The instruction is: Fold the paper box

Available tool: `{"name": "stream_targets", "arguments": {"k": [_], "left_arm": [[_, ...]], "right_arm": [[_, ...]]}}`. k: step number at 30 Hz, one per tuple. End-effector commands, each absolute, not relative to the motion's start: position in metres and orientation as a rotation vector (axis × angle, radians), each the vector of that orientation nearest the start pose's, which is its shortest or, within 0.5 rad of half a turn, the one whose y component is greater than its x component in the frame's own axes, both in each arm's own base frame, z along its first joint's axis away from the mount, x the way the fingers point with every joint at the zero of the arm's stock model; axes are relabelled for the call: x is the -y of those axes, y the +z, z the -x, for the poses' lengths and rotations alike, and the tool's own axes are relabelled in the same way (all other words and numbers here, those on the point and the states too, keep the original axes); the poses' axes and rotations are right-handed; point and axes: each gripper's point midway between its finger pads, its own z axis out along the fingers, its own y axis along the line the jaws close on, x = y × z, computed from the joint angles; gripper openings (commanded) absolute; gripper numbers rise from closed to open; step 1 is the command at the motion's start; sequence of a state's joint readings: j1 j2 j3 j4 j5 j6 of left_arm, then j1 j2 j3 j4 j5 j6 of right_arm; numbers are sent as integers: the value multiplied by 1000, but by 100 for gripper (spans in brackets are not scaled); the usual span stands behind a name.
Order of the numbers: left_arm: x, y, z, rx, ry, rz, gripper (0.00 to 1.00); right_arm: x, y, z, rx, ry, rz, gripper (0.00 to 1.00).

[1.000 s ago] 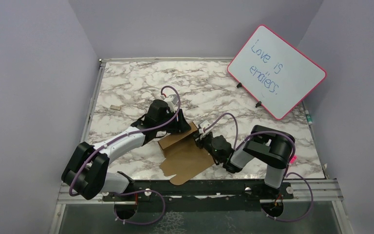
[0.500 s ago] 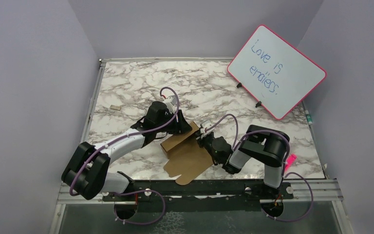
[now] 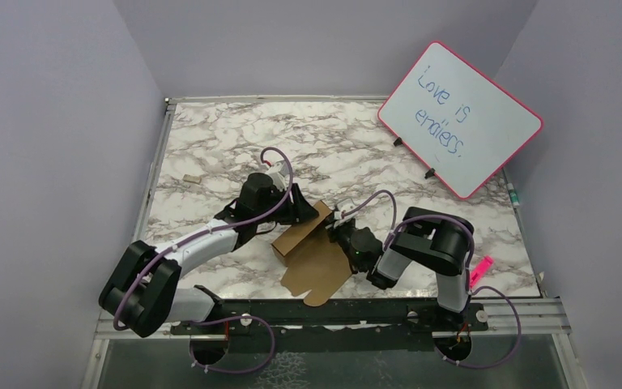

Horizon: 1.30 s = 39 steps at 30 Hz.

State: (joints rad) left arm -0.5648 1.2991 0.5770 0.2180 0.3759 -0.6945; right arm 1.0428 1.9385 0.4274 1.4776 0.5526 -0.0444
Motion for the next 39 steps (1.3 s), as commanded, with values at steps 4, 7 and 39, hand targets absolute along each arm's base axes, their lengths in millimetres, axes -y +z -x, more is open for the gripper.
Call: {"name": "stream_targets", "arguments": {"k": [4, 7, 39], "left_arm": [[274, 116, -227, -2287, -1221, -163, 51], [265, 114, -234, -2308, -1117, -164, 56], [236, 161, -222, -2284, -230, -526, 75]], "right_arm": [[-307, 82, -301, -1511, 316, 356, 17], [-312, 85, -295, -1511, 367, 384, 21], [-196, 111, -234, -1858, 363, 49, 95]]}}
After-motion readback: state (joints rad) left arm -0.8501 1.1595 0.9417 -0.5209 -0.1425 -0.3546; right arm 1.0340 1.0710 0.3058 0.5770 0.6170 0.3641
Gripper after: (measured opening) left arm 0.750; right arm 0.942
